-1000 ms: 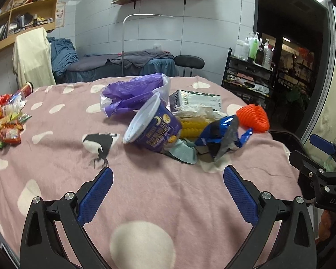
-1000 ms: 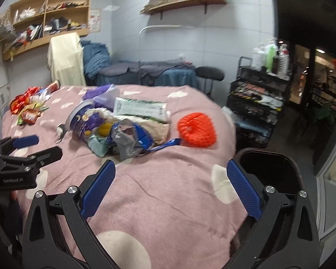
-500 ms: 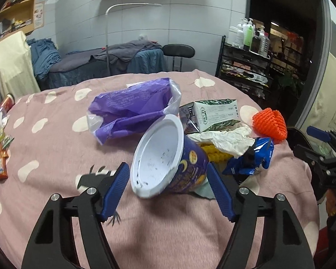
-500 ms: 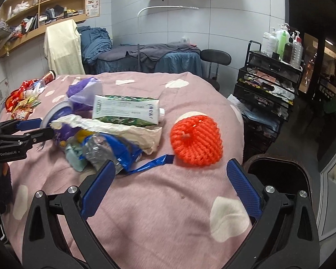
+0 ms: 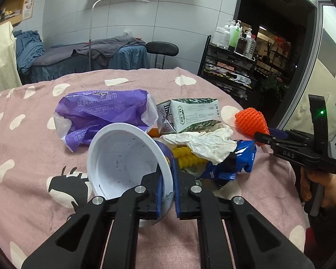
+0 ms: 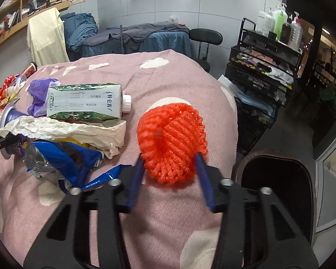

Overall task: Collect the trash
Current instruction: 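Carry the orange net over the black bin and open the right tool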

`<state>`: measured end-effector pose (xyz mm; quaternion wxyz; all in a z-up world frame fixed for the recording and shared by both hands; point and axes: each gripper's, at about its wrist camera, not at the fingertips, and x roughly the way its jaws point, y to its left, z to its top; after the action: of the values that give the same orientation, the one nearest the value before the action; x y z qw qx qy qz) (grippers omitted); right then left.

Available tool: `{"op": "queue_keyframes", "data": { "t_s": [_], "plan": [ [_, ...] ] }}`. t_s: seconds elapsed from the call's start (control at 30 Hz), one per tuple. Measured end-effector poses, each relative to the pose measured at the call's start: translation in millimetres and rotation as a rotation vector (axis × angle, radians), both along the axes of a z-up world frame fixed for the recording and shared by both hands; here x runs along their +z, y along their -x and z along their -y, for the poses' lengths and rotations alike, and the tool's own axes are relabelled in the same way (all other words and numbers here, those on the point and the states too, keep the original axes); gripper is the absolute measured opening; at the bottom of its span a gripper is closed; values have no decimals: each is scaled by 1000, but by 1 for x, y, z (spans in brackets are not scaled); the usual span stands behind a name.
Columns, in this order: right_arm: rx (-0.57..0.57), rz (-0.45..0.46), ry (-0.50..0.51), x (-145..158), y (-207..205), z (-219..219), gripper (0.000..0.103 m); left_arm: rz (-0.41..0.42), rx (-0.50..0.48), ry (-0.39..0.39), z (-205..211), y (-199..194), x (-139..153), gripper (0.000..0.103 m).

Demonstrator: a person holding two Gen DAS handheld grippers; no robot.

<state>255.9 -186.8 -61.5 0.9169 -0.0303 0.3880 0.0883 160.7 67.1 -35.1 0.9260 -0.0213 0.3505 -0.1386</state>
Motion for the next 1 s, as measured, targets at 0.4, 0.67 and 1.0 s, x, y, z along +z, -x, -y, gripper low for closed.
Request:
{"op": "queue_keyframes", "data": {
  "t_s": [0.4, 0.67, 1.0],
  "plan": [
    [-49, 97, -95, 20, 35, 24, 25, 92, 71, 135, -17, 39, 24, 8],
    [-106, 149, -138, 33, 74, 49, 25, 166, 20, 169, 8, 66, 46, 8],
    [-251, 152, -131, 26, 112, 106, 25, 182, -188, 209, 85, 66, 54, 8]
  ]
}}
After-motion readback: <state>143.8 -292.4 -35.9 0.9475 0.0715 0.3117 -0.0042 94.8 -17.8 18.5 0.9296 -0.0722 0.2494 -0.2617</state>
